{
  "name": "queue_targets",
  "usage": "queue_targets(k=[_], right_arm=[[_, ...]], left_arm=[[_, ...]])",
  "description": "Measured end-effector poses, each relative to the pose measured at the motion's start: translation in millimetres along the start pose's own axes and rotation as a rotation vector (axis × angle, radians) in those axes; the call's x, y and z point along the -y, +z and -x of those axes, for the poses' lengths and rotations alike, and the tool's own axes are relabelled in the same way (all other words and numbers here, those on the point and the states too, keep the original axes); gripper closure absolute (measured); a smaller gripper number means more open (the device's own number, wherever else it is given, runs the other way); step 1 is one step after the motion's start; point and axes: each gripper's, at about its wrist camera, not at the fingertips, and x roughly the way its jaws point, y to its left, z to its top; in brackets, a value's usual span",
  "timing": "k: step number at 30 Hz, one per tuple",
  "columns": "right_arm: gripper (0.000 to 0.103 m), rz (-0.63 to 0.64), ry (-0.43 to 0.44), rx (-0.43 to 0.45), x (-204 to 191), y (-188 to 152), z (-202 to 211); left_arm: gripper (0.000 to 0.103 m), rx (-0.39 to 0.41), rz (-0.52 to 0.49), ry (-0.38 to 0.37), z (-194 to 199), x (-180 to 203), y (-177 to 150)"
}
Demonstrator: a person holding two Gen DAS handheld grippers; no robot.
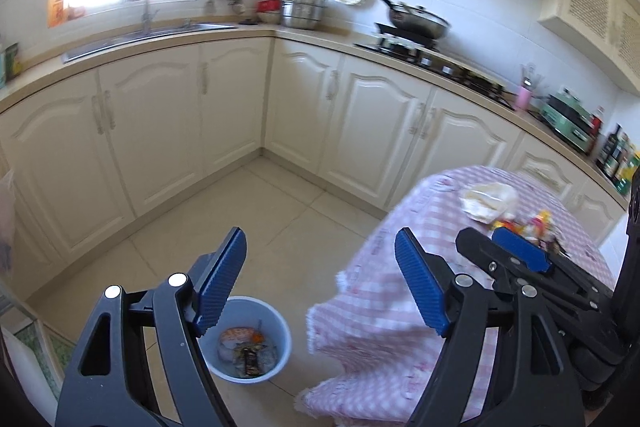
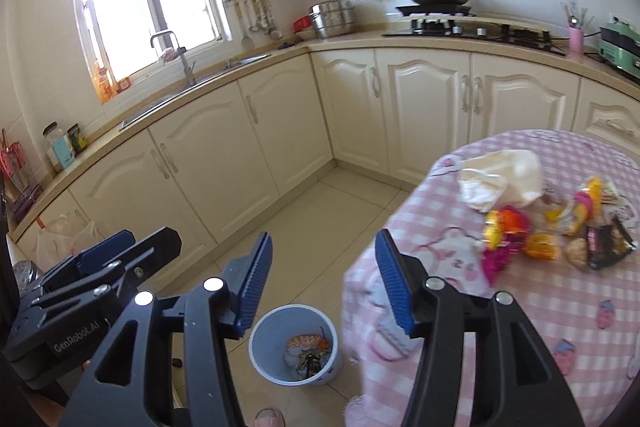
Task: Collect trash
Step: 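Move both open tools back over the table toward the remaining snacks, then grasp the black snack bag with the right tool while the left tool grasps the pink-orange candy wrapper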
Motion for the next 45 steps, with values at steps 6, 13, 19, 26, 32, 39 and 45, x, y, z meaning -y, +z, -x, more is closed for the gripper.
queue_targets(k=[6, 13, 19, 26, 32, 39, 45], right_arm=[[0.049, -0.079, -0.1, 0.045, 65.0, -3.6, 42.5], [0.049, -0.192, -0.241, 0.07, 150.8, -17.3, 76.8], [0.048, -0.289, -0.331, 0.059, 210.0, -30.8, 86.9], [0.047, -0.365, -0.337, -0.005, 248.2, -35.2, 58.4], [0.047, -0.411, -0.335, -0.058, 266.5, -27.6, 30.4], [0.048, -0.369, -0.373, -0.123, 263.6, -18.2, 5.2], [0.085, -0.336, -0.36, -0.139, 260.0, -16.3, -0.4]], left_arm=[[0.029, -0.036, -0.076, -0.101, -7.5, 59.5, -7.3], [0.029, -0.107, -0.15, -0.205, -35.0, 127.9, -21.4], [0.029, -0.159, -0.183, -0.239, -65.9, 163.9, -27.1], [0.029, -0.201, -0.181, -0.235, -98.7, 176.0, -26.1], [0.044, -0.222, -0.192, -0.268, -115.6, 183.6, -22.9], [0.07, -0.233, -0.186, -0.316, -122.5, 187.0, -24.5], [0.071, -0.192, -0.189, -0.355, -103.9, 188.0, -18.7]])
